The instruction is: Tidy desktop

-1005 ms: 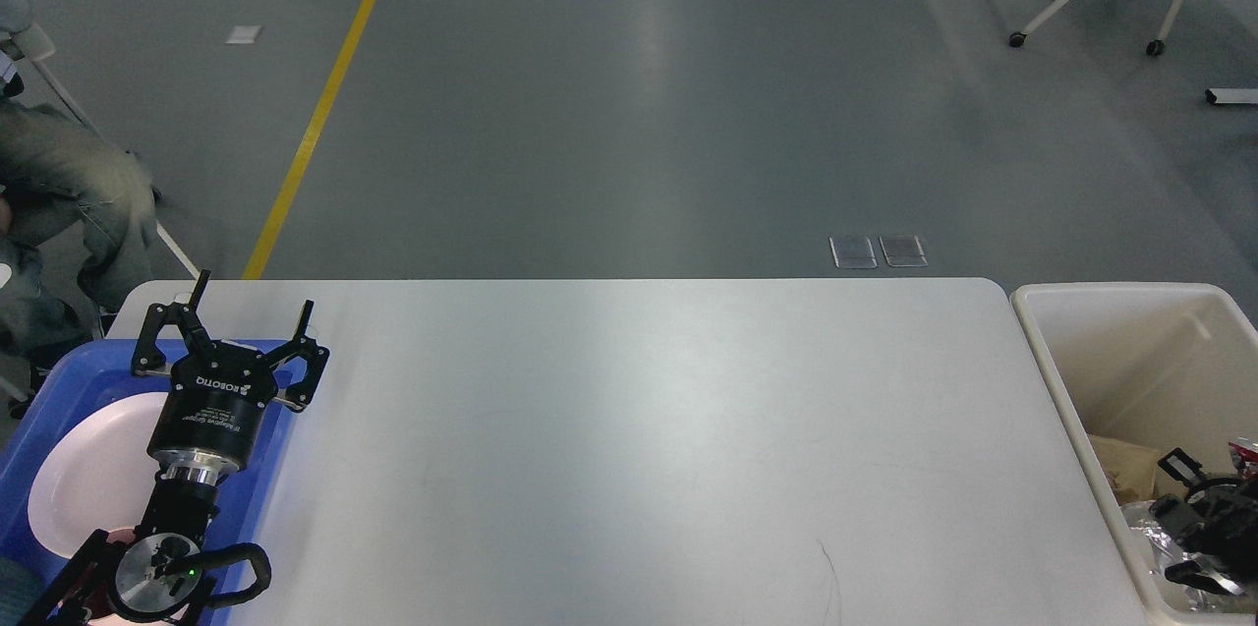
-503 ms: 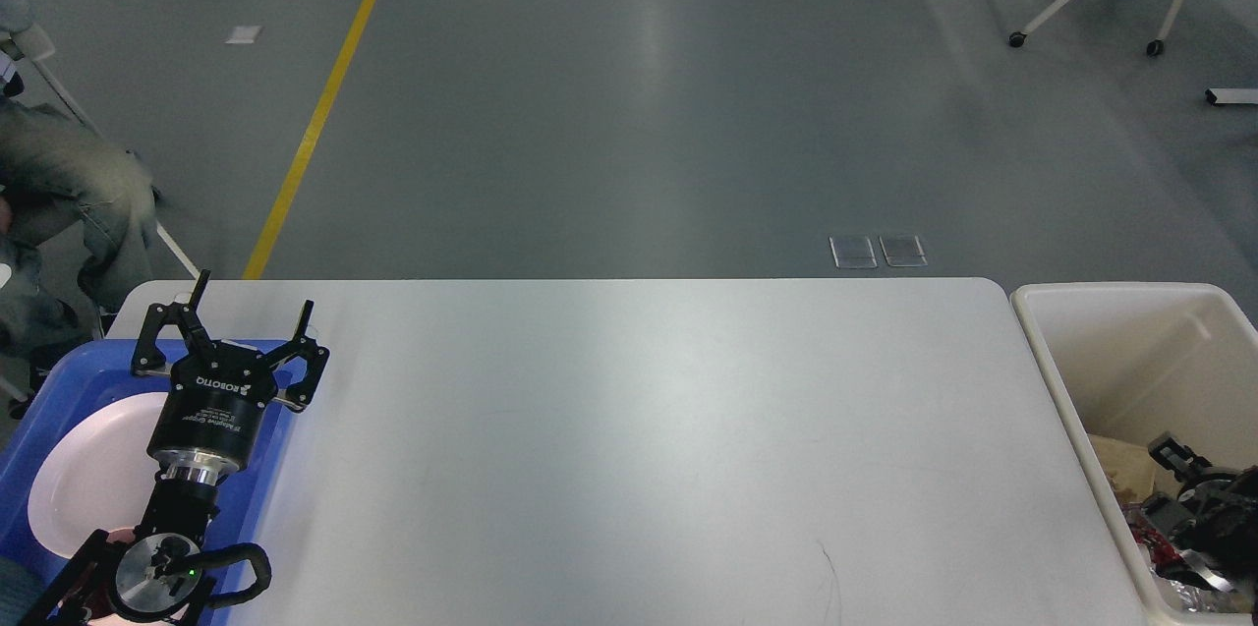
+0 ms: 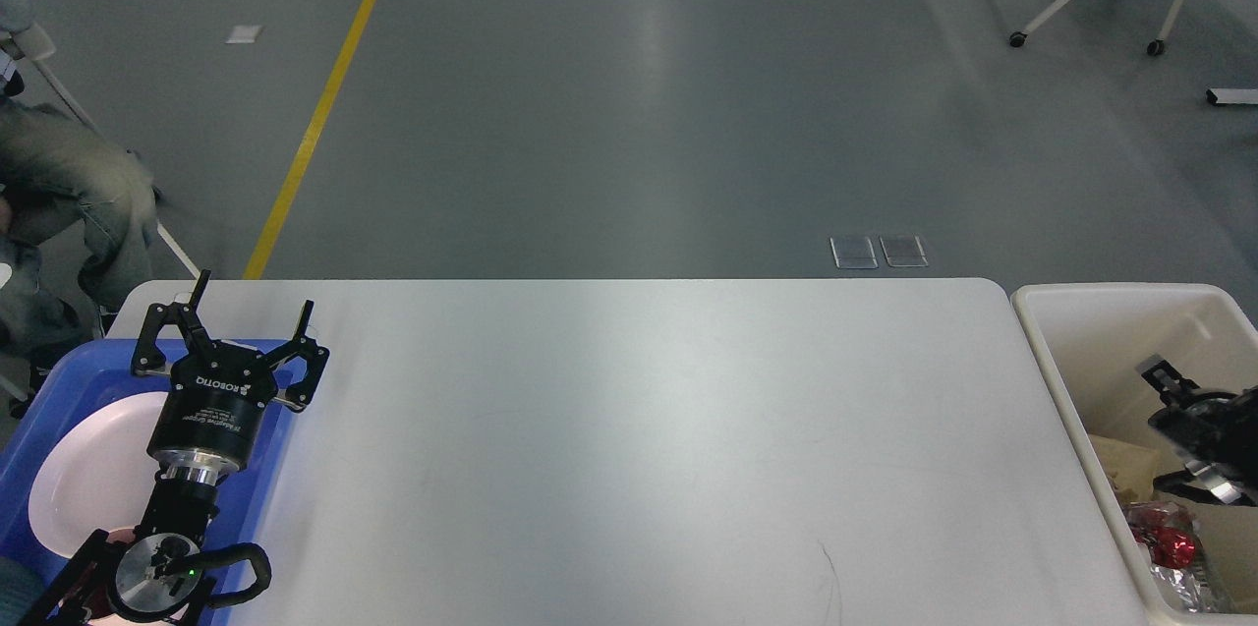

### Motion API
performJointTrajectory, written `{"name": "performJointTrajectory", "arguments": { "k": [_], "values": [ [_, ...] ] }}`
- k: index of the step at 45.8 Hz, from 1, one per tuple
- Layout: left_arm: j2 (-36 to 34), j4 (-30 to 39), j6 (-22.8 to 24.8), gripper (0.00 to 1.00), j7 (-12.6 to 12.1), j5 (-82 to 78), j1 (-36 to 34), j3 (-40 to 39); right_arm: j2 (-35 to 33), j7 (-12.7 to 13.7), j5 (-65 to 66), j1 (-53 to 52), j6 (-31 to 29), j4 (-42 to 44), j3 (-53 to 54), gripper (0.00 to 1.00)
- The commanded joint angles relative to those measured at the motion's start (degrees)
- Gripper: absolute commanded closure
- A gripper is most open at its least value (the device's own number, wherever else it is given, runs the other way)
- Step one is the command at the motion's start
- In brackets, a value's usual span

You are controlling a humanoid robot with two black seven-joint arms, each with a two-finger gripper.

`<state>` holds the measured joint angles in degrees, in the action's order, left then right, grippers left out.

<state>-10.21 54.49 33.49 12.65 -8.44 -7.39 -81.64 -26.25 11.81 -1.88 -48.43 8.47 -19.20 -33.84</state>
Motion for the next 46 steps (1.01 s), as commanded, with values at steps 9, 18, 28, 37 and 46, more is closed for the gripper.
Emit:
{"name": "performJointTrajectory", "arguments": {
  "k": [9,18,28,37,46],
  "values": [
    [-0.07,0.0,0.0,0.04,0.0,0.0,0.0,-0.01,-2.66,0.05,3.45,-5.44,-0.12,-4.18,36.97,0.0],
    [-0.07,0.0,0.0,0.04,0.0,0.0,0.0,-0.01,-2.58,0.05,5.66,-2.9,-0.03,-11.21,65.98,0.0],
    [0.01,0.0,0.0,0.04,0.09,0.0,0.0,-0.01,-2.58,-0.12,6.45,2.46,-0.12,-22.1,83.4,0.0],
    [-0.07,0.0,0.0,0.04,0.09,0.0,0.0,-0.01,-1.26,-13.9,6.53,12.74,-0.65,-34.76,91.76,0.0],
    [-0.07,0.0,0.0,0.04,0.09,0.0,0.0,-0.01,1.47,-32.28,9.16,22.23,-9.95,-38.28,91.85,0.0]
  ]
}}
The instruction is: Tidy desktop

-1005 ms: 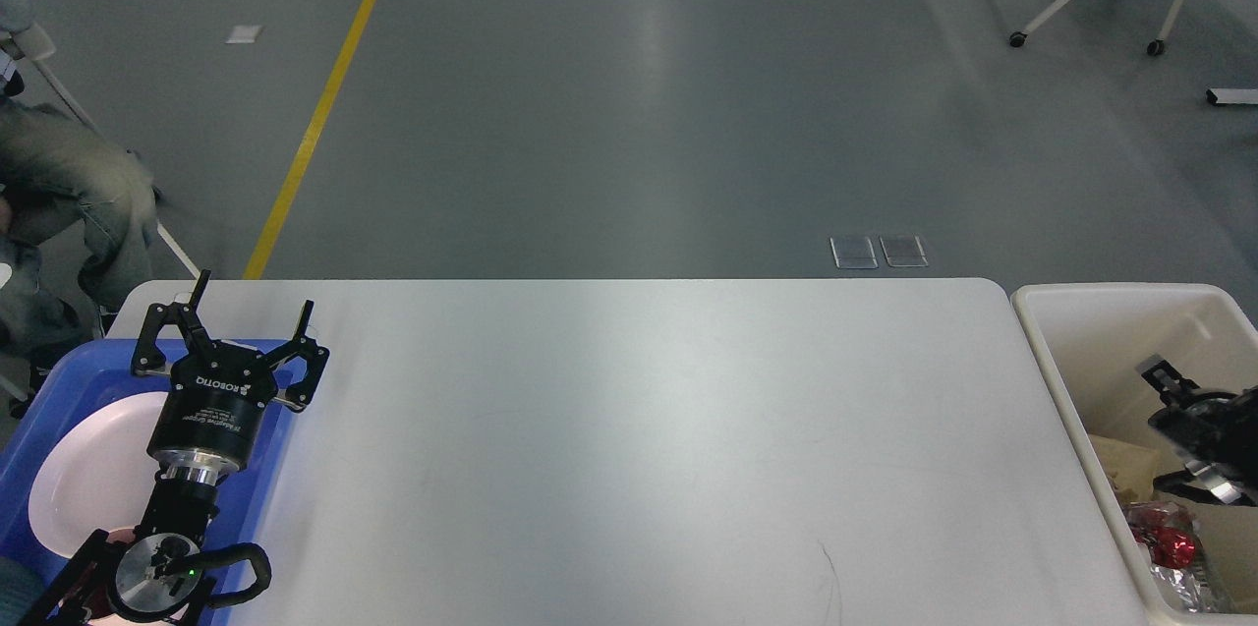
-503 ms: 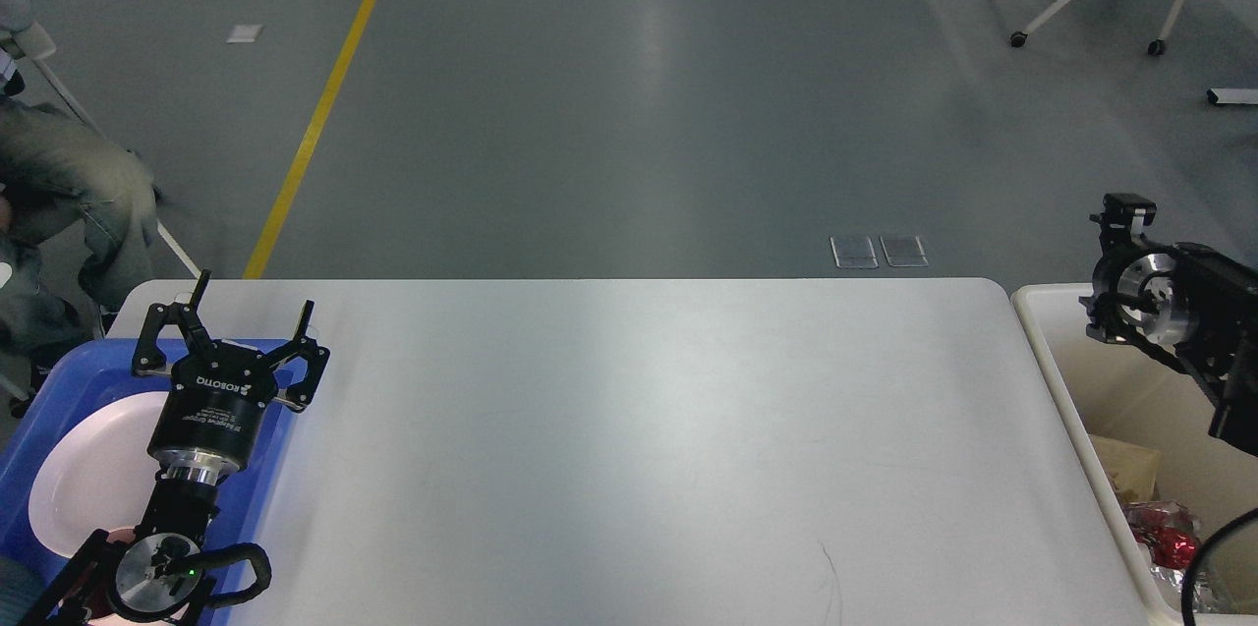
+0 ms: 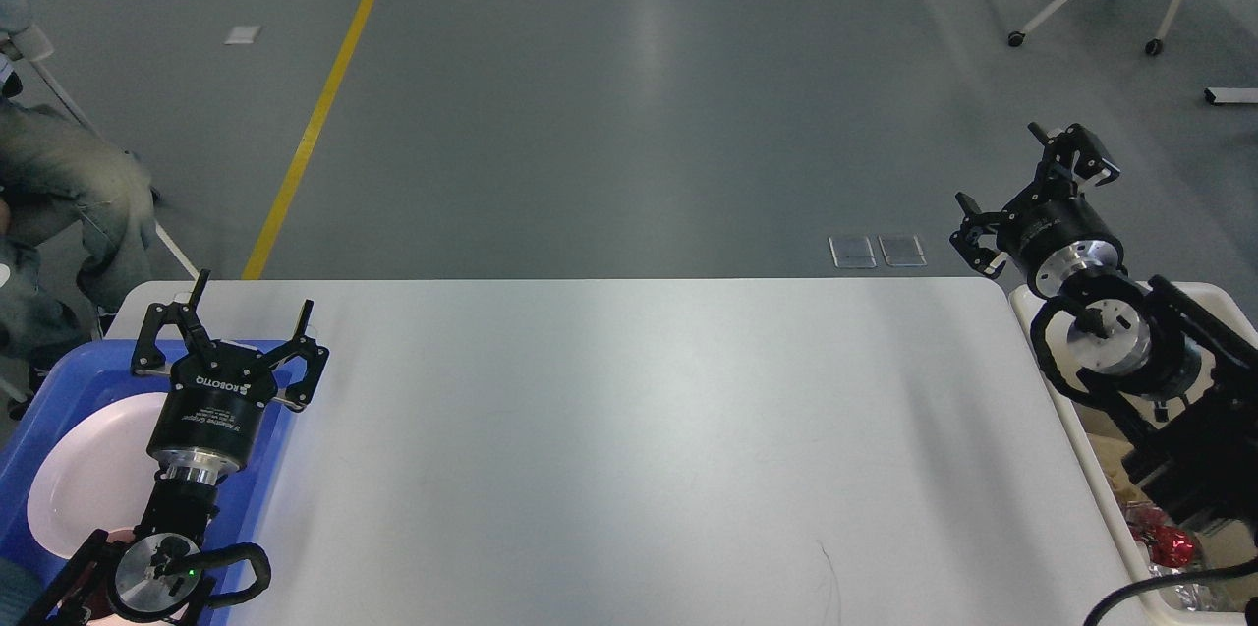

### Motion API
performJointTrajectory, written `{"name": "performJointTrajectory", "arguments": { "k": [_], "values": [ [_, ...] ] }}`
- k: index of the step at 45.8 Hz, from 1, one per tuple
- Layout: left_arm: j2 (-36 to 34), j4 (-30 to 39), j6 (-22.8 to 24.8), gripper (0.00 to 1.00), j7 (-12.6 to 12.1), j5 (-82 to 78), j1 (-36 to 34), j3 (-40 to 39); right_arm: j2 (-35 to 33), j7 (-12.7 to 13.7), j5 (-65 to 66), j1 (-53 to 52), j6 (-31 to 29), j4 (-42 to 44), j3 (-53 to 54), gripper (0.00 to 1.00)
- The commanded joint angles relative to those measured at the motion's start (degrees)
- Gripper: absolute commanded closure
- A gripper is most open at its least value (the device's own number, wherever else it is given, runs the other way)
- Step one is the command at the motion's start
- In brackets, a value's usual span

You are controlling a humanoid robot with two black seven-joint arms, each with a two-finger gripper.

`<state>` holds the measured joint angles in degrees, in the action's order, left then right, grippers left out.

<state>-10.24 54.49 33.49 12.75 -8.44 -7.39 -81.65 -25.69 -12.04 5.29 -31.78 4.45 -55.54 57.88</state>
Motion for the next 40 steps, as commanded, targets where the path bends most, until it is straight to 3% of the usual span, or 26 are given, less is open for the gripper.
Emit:
{"name": "performJointTrajectory", "arguments": {
  "k": [1,5,9,16,40],
  "values": [
    [-0.04,0.0,0.0,0.04,-0.01,0.0,0.0,0.0,0.91,-9.48,2.62,6.81,-7.51,-2.55,0.21,0.0],
    [0.04,0.0,0.0,0.04,-0.01,0.0,0.0,0.0,0.91,-14.05,4.73,10.59,-12.09,-3.61,0.3,0.0],
    [-0.04,0.0,0.0,0.04,-0.01,0.0,0.0,0.0,1.0,-17.13,6.4,12.53,-12.27,-2.03,-0.05,0.0],
    [-0.04,0.0,0.0,0.04,-0.01,0.0,0.0,0.0,3.72,-16.87,5.97,13.06,-12.0,0.61,-0.05,0.0],
    [-0.04,0.0,0.0,0.04,-0.01,0.0,0.0,0.0,3.9,-16.69,5.35,12.89,-11.39,3.25,0.65,0.0]
  ]
}}
